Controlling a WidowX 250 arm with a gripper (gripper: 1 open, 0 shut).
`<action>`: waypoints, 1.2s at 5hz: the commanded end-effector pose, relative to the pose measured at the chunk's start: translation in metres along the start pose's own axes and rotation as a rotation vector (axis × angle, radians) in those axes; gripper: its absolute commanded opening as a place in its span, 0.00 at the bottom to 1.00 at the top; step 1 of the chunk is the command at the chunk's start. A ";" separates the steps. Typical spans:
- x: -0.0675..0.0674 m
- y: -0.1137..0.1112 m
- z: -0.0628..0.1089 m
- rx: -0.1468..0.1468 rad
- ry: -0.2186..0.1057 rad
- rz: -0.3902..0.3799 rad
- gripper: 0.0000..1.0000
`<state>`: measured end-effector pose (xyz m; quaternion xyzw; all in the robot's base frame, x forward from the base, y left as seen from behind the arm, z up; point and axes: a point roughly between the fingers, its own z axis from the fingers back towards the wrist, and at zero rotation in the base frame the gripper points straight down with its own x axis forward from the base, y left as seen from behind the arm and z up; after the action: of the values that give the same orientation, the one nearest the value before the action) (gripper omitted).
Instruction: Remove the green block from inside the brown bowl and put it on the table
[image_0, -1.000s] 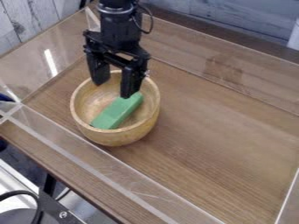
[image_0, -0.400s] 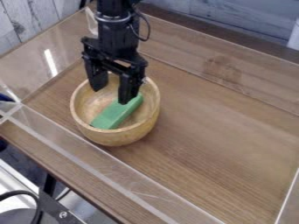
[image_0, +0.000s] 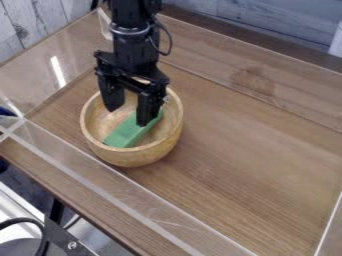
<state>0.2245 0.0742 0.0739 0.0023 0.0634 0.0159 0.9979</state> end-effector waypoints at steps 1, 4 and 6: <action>0.005 0.003 0.008 0.002 -0.043 0.016 1.00; 0.006 0.003 0.009 -0.009 -0.061 0.034 1.00; 0.007 0.003 0.007 -0.012 -0.066 0.043 1.00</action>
<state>0.2282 0.0744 0.0727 -0.0068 0.0474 0.0350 0.9982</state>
